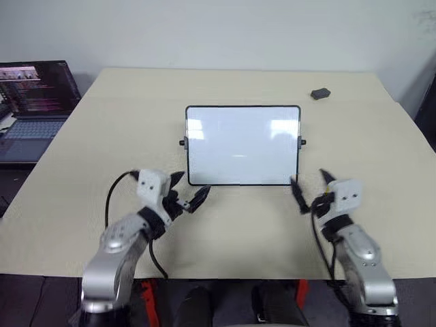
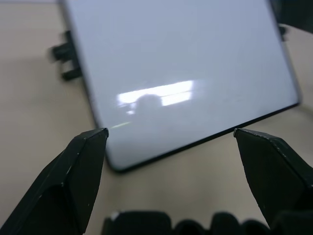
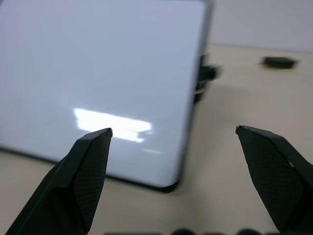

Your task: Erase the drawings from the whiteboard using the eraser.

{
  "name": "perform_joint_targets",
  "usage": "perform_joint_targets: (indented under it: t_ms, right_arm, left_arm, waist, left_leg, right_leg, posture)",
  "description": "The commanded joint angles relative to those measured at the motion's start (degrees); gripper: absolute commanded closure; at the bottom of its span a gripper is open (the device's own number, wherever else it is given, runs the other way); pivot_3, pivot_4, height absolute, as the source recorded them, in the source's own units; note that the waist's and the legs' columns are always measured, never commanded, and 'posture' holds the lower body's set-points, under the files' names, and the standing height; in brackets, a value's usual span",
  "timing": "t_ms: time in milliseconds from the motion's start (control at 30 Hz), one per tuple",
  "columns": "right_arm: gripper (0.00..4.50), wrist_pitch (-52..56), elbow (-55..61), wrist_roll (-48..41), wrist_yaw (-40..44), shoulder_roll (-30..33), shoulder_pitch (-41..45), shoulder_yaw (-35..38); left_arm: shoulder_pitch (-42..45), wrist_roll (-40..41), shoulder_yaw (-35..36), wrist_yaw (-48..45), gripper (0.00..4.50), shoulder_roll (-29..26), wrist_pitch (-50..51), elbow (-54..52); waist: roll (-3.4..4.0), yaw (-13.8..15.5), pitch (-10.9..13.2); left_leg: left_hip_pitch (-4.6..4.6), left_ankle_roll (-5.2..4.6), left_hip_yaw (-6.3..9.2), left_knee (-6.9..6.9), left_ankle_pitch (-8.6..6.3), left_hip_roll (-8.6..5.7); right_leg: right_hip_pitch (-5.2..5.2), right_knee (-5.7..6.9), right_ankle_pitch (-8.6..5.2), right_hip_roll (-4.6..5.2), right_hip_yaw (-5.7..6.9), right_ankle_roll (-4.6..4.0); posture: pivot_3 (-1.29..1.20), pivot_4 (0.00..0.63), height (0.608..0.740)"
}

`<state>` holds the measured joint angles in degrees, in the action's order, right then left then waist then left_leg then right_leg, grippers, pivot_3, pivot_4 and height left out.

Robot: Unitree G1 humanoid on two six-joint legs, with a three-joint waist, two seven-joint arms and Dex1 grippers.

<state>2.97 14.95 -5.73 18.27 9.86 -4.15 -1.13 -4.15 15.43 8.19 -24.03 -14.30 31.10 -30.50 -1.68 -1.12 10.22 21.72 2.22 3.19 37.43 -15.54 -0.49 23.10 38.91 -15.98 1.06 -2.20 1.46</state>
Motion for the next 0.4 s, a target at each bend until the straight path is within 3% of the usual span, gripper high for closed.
perform_joint_targets:
  t_ms: [33,200,400]
  right_arm:
    - [0.09,-8.22,-4.04,-0.42,3.35,2.73,-0.52,1.46]
    - [0.09,-9.06,-4.44,-4.12,3.15,3.29,-3.39,5.27]
    - [0.09,-10.21,-2.44,-2.75,3.41,5.46,-8.69,6.32]
  left_arm:
    - [-0.51,-2.74,0.00,5.62,0.00,1.91,-3.59,-2.61]
    - [-2.93,-3.70,4.78,8.94,0.00,1.55,-6.98,0.26]
    - [-2.96,-0.39,12.51,5.42,0.00,-4.71,-8.79,7.87]
  waist:
    - [0.01,0.29,0.01]
    - [0.01,0.17,0.01]
    - [0.03,-0.16,0.01]
  left_leg:
    - [-0.01,-0.01,0.01,0.15,0.00,0.00]
    - [-0.51,-0.06,0.04,0.42,-0.02,0.06]
    - [-0.82,-0.07,0.01,0.12,-0.10,0.14]
  right_leg:
    - [-0.06,0.02,0.01,-0.01,0.03,0.01]
    - [-0.75,-0.02,-0.06,-0.09,0.03,0.27]
    - [-0.88,0.00,-0.28,-0.15,0.02,0.06]
  posture:
    - [0.00,0.150,0.740]
    - [0.00,0.150,0.740]
    - [0.00,0.150,0.740]
